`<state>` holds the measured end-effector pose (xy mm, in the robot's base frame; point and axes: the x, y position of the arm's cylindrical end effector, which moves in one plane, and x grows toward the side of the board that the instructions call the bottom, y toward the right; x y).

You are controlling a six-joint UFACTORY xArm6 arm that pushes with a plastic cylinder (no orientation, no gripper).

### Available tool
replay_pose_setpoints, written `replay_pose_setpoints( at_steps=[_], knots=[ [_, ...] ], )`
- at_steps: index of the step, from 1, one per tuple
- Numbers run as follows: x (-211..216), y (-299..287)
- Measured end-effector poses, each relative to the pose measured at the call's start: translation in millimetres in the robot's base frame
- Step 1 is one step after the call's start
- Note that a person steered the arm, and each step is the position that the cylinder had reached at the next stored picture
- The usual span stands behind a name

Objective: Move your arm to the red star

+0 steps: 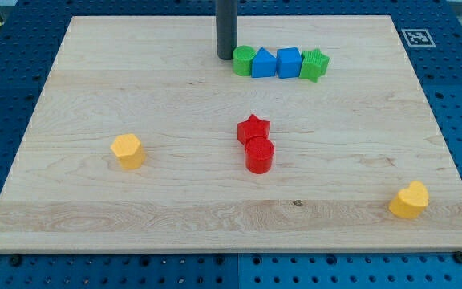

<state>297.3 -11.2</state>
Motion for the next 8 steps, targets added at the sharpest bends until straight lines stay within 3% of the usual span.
replay_pose_setpoints(
  at_steps=[8],
  knots=[
    [-4.7,-31.3]
  ],
)
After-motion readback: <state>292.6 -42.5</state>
